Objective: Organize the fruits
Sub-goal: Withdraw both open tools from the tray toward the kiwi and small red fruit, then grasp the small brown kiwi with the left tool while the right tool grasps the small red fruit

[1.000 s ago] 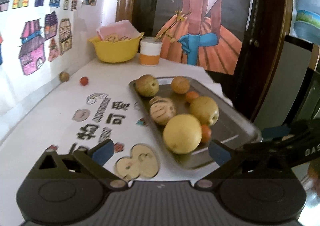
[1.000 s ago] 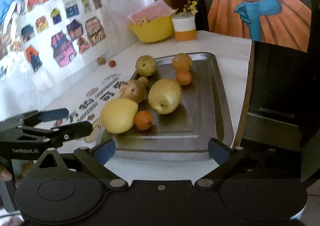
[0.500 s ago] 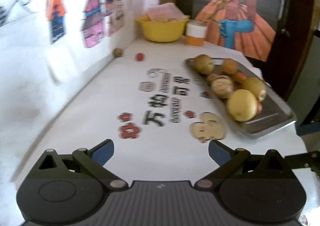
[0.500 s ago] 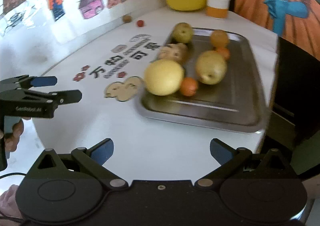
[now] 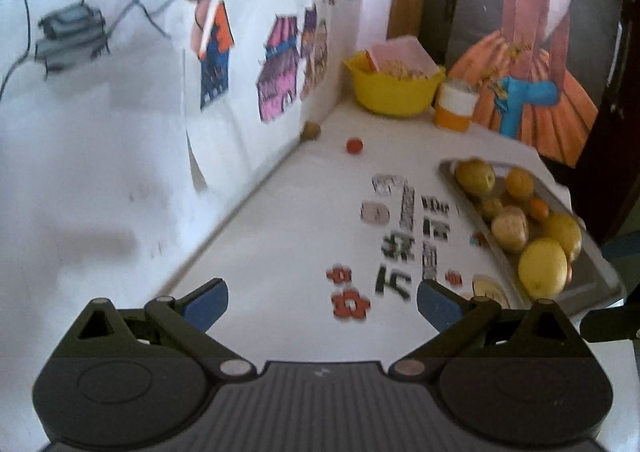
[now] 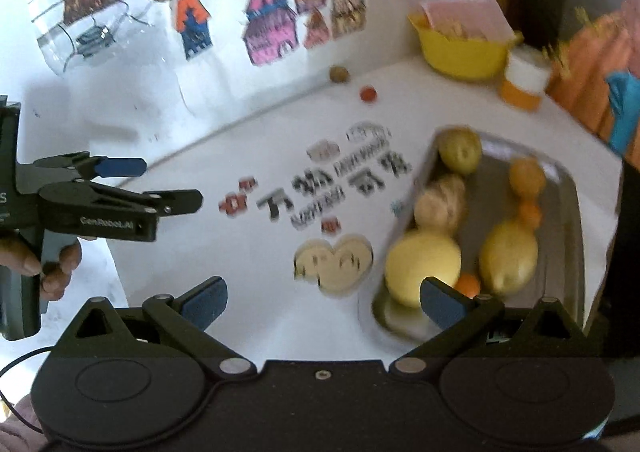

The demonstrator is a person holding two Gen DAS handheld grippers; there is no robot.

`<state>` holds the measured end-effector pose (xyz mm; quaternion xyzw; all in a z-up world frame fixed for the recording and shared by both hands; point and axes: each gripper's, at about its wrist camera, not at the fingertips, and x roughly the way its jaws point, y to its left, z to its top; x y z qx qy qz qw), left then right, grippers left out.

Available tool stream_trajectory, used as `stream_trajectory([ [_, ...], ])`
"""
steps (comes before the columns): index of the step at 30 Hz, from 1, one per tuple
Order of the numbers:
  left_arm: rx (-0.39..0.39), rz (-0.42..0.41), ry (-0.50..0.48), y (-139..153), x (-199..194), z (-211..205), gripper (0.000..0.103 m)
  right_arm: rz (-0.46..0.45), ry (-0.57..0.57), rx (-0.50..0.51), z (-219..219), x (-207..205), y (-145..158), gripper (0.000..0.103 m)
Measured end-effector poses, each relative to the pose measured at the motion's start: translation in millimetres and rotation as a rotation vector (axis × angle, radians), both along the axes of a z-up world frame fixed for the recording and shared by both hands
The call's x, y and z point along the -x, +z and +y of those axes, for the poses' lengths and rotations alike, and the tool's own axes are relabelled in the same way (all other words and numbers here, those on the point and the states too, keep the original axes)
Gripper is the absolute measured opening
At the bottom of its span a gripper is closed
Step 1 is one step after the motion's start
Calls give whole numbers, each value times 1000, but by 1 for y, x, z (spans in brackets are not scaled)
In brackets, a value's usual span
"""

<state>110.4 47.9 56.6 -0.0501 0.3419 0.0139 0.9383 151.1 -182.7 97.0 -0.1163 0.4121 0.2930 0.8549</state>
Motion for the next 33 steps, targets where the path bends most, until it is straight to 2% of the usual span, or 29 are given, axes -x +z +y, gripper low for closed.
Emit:
stream_trajectory([
  [10,4,-106,78,20,-51,2,102,-133,102,20,14,-62,32,102],
  [15,16,-186,113,25,-85,0,102,-114,117,-70,9,-116,36,102],
  [21,10,-178,139,17,-134,-12,102,-194,156,-67,13,-178,14,102],
  [28,-32,-154,178,5,-183,-29,102,-142,191,-83,26,-232,-19,102],
  [33,-87,-124,194,-8,-209,-33,102,-151,240,-81,35,-257,-37,101],
])
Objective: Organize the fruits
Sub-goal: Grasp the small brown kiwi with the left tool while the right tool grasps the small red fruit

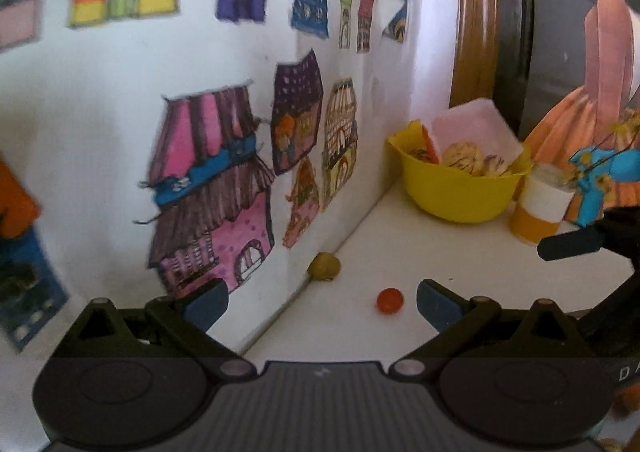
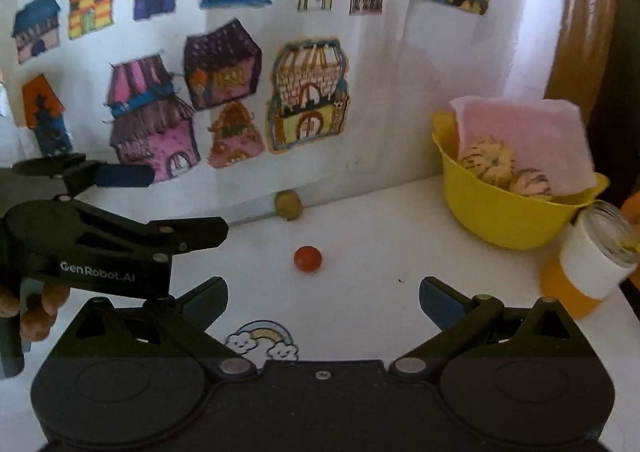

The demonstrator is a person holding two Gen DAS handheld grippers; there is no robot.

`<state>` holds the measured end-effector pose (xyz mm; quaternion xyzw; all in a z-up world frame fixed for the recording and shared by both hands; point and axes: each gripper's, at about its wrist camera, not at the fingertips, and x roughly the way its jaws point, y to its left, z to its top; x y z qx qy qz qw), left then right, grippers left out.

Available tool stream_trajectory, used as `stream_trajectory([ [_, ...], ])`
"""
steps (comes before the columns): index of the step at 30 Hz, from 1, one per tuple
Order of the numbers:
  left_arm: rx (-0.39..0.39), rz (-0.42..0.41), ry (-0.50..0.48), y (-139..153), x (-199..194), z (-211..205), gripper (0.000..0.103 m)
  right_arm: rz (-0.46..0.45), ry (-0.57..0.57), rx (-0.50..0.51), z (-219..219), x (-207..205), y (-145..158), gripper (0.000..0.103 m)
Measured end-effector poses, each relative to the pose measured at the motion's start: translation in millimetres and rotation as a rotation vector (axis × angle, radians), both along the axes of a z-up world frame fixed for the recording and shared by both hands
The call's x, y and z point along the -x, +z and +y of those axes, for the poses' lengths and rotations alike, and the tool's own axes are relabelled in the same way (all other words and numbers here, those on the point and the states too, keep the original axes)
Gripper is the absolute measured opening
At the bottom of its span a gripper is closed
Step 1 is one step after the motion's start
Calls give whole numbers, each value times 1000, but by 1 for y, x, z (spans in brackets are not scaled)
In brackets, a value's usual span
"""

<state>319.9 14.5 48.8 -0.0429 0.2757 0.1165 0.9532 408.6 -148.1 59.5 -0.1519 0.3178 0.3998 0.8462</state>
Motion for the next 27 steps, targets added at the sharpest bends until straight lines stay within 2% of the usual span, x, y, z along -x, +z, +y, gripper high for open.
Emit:
stream_trajectory([
  [2,6,5,6,-7,-8,1,102,8,19,1,1,-9,-7,96],
  [4,-19,-4,13,-13,-13,-4,102,-16,50,22,4,-13,-12,93],
  [6,-17,-15,-13,-19,-18,-5,102,-38,96,52,5,-15,-18,91],
  [9,-14,-27,4,-26,-26,-6,100,-59,138,76,6,-14,-23,87],
  [12,-12,-39,4,-32,-35,-7,95,-65,179,92,8,-13,-27,81],
  [16,-27,-44,3,-44,-48,-7,82,-67,216,111,16,-13,-31,71],
  [20,7,-47,11,-53,-58,-2,69,-55,242,130,22,-13,-36,61],
  [23,54,-33,19,-57,-68,2,63,-59,265,160,28,-12,-40,55],
  [27,69,-9,17,-60,-83,3,61,-55,281,176,36,-16,-43,52],
])
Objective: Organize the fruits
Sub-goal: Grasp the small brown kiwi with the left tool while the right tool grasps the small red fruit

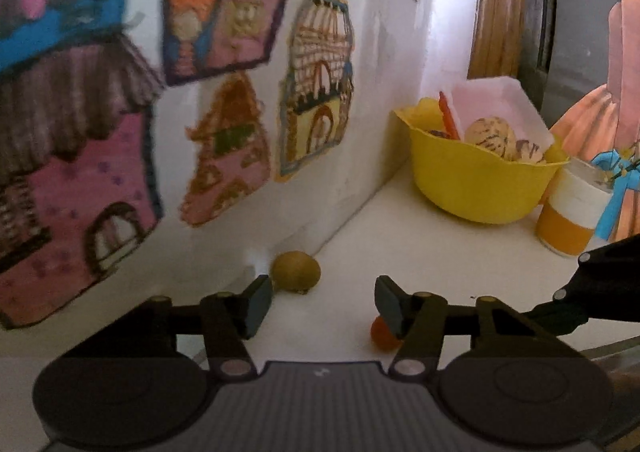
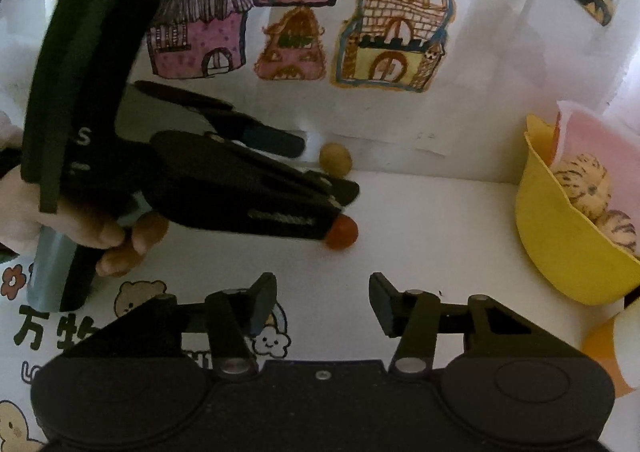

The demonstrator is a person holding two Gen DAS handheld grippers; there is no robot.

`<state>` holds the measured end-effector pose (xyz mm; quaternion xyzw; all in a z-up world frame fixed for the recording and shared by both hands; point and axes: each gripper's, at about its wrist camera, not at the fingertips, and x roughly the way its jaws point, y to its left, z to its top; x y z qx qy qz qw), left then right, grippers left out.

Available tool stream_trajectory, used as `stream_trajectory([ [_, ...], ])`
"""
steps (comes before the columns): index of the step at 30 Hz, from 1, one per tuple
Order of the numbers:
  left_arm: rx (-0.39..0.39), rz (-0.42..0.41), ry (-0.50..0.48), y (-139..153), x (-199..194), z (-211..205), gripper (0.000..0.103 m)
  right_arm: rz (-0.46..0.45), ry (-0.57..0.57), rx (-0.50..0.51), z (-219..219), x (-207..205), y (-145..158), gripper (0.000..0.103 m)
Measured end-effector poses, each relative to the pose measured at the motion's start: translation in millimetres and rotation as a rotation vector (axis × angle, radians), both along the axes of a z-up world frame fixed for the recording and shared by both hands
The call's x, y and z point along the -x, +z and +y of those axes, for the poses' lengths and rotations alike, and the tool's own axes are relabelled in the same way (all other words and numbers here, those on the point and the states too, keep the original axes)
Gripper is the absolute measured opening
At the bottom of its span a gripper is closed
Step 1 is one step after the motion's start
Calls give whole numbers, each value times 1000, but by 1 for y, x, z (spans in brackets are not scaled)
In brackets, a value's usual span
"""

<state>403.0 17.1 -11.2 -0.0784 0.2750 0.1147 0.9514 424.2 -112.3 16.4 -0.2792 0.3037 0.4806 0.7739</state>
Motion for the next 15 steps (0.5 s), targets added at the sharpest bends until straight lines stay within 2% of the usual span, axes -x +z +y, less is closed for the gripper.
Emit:
stream_trajectory([
  [5,57,38,33,-6,-16,5,49,15,15,5,12,-9,-3,46],
  [10,98,28,61,-9,-24,9,43,45,9,6,25,-19,-7,41],
  [15,113,19,82,-11,-22,14,35,63,-16,0,33,-28,-6,41],
])
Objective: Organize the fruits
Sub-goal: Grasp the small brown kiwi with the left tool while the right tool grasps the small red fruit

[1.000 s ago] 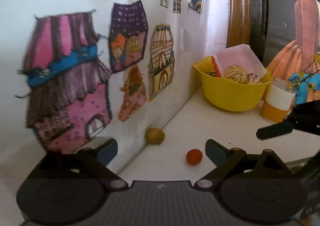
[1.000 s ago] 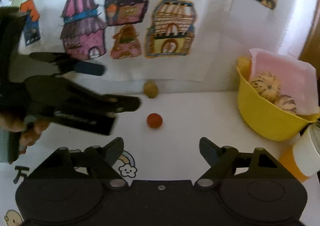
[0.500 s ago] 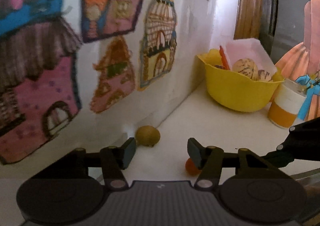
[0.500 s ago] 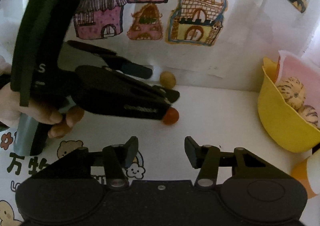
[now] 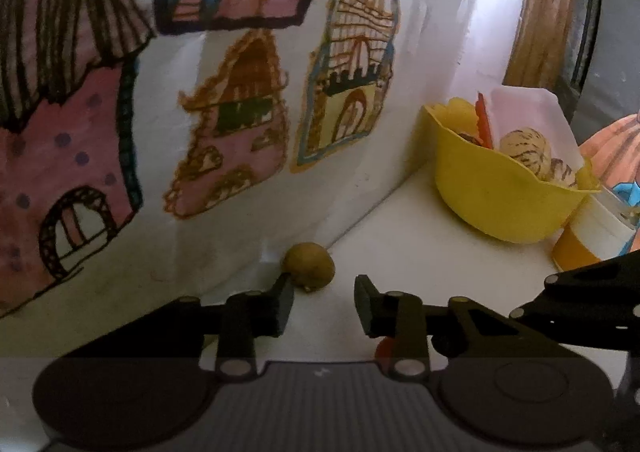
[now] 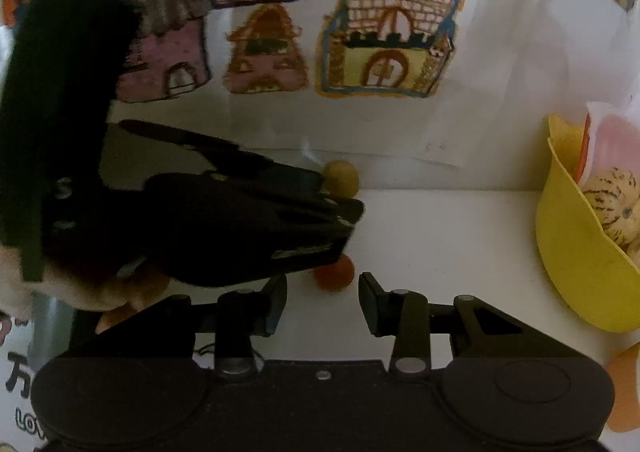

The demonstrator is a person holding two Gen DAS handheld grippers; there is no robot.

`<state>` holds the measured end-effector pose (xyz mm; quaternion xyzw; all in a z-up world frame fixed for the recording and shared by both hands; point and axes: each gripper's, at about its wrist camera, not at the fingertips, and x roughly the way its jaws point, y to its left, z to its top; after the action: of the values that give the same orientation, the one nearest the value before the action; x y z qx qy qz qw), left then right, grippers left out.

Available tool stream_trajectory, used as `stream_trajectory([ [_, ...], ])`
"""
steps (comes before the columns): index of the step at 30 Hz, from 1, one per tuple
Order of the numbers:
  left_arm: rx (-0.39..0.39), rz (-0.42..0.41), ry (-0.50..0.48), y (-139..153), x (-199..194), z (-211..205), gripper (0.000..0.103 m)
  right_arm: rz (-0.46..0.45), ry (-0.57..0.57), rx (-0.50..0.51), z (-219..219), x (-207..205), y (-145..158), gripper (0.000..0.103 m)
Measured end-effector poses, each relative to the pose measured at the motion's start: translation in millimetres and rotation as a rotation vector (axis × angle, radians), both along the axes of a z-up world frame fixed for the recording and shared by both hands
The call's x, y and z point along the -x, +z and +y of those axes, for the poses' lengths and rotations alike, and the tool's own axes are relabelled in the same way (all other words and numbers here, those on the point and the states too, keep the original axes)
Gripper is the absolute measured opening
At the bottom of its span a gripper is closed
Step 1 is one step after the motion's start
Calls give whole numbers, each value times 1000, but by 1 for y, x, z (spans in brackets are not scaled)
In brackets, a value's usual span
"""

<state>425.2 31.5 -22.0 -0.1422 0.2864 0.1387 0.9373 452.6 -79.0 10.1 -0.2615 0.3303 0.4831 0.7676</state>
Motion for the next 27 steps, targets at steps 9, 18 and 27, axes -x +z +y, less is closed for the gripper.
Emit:
stream_trajectory([
  [9,34,-9,27,-2,11,13,23,-8,-16,15,7,1,-7,27],
  [18,32,3,8,0,25,12,16,2,0,20,-2,13,-2,23],
  [27,67,-10,9,6,30,10,54,12,13,28,-7,26,-1,23],
])
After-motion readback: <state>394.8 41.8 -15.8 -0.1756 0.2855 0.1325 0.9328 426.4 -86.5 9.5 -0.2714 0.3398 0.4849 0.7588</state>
